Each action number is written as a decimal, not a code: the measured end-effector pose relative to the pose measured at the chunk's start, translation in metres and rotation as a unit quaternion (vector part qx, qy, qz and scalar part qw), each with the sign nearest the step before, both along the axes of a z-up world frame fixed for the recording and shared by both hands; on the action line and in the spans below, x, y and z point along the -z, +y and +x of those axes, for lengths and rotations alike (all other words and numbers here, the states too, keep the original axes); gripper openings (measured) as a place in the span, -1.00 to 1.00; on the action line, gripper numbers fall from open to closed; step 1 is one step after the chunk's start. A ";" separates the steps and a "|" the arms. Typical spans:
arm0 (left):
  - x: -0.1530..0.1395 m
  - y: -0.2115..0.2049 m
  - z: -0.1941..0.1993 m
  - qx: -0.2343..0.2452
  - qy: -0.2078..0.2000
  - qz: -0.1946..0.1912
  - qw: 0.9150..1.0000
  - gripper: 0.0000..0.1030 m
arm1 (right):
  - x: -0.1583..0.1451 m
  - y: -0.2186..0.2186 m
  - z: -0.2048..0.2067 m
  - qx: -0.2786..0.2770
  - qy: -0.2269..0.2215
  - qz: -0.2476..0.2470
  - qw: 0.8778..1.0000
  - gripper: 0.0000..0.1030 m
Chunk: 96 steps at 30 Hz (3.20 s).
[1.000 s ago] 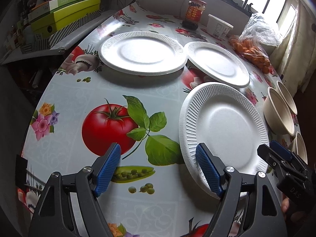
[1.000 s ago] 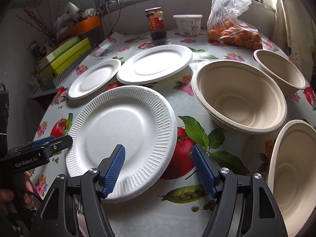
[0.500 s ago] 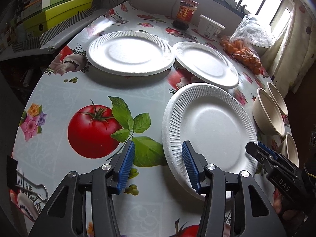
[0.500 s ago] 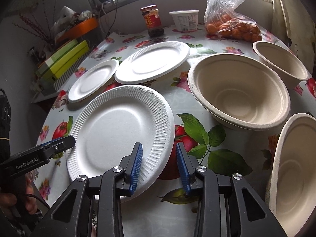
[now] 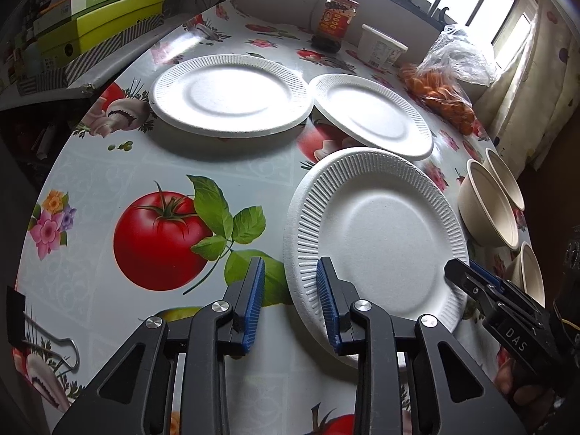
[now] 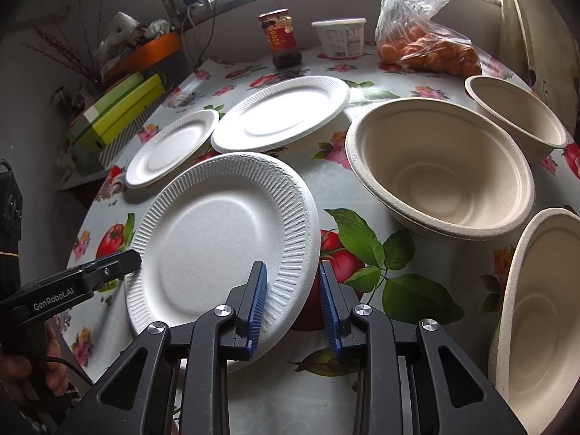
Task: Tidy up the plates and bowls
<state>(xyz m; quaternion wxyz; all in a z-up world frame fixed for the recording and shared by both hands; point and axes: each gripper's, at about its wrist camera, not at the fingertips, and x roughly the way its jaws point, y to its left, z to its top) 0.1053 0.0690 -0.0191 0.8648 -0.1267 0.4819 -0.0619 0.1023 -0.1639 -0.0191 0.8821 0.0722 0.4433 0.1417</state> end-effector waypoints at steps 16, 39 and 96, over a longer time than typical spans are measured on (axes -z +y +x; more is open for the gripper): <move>0.000 -0.003 0.000 0.004 -0.001 -0.007 1.000 -0.61 | 0.000 0.001 0.000 -0.001 -0.001 -0.001 1.000 -0.49; -0.009 -0.001 -0.003 0.007 -0.009 -0.001 1.000 -0.61 | -0.006 0.005 0.001 0.001 -0.008 -0.013 1.000 -0.49; -0.058 0.082 0.056 -0.057 -0.032 0.023 0.998 -0.61 | -0.056 0.097 0.088 -0.062 -0.021 -0.005 0.998 -0.52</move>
